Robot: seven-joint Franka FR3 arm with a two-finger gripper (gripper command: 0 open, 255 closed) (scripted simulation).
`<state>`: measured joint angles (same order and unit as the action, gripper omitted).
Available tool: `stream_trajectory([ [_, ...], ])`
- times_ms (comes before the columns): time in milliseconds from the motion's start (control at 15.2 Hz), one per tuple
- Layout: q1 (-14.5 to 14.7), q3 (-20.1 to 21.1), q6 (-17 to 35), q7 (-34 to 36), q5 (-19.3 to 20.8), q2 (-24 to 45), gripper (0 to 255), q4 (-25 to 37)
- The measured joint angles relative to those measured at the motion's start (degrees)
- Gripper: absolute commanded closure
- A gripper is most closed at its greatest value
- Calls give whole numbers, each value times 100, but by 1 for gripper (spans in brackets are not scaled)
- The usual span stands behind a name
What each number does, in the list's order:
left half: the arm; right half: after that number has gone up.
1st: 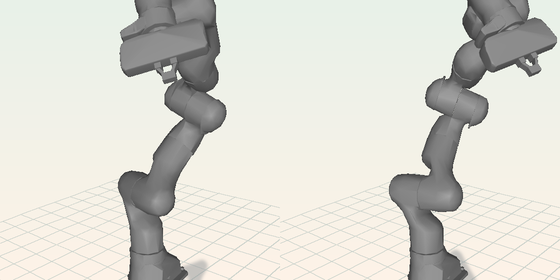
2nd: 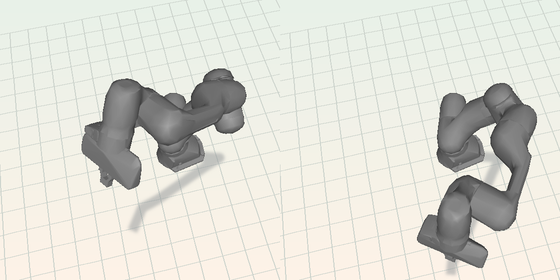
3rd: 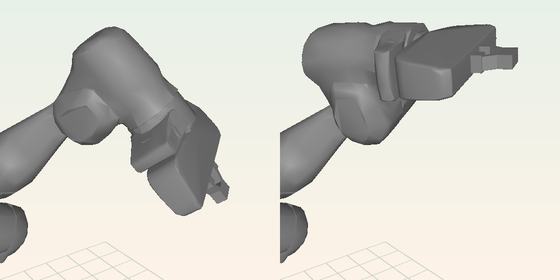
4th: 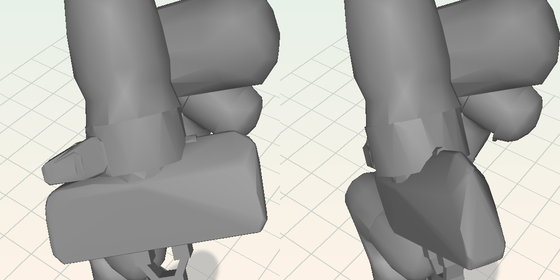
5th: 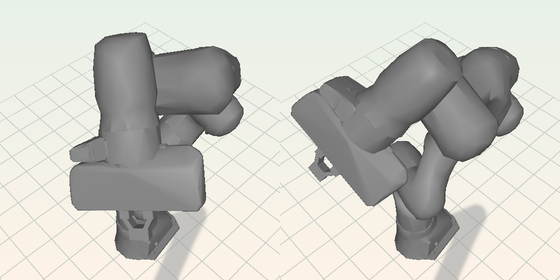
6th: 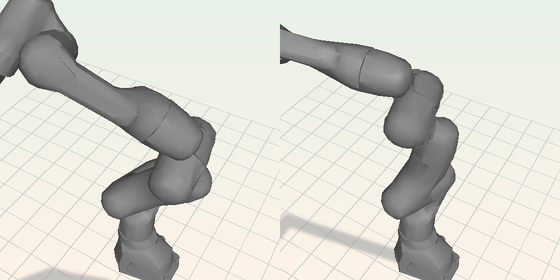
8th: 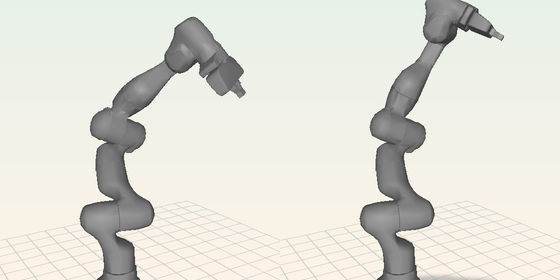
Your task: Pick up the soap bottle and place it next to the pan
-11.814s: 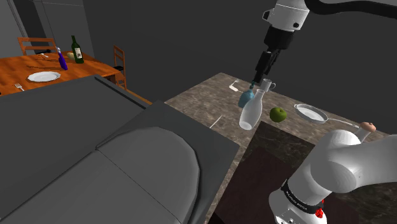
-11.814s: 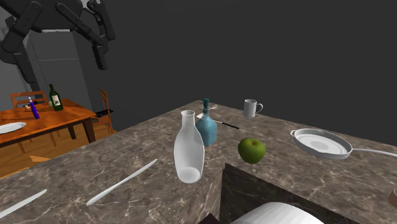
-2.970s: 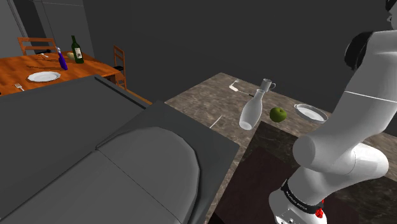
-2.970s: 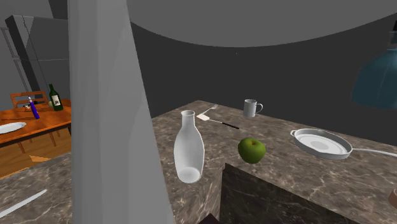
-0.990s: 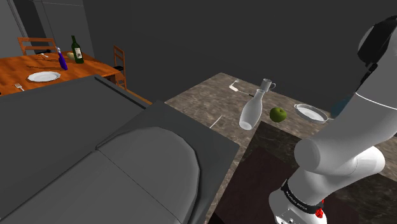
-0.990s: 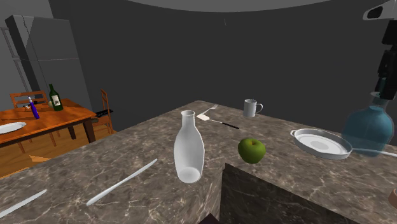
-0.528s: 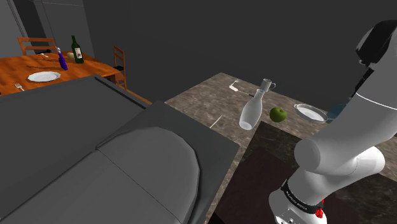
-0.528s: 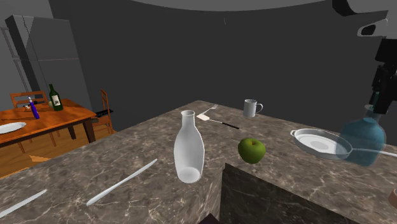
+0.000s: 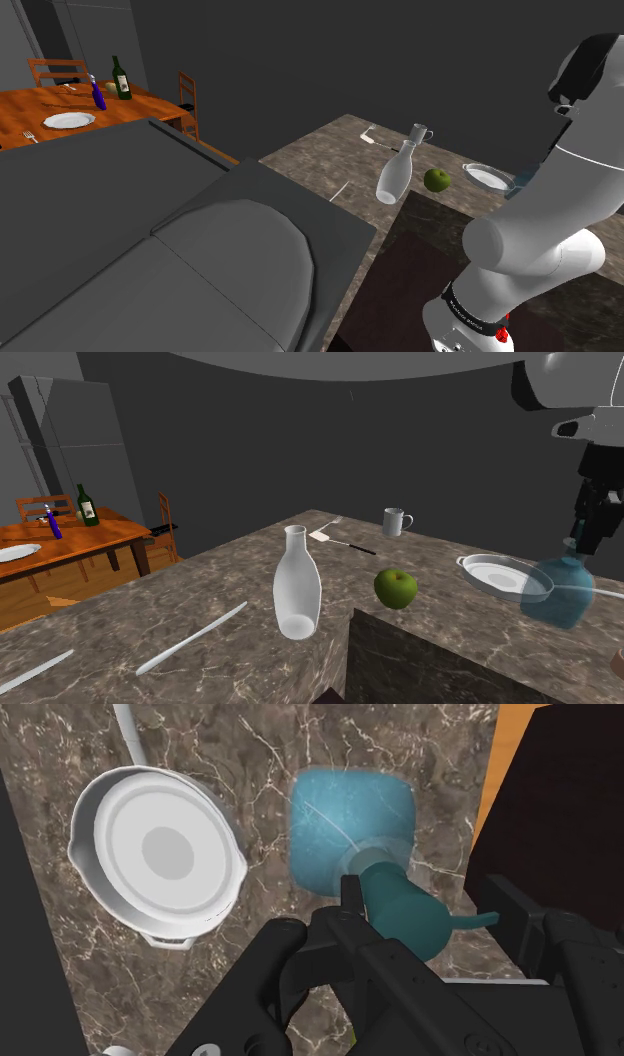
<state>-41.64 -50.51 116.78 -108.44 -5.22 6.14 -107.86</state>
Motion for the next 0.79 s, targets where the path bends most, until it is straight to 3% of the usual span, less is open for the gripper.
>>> stream_trajectory([
  [792,-91,61,725,-230,-330,319,255,-530],
])
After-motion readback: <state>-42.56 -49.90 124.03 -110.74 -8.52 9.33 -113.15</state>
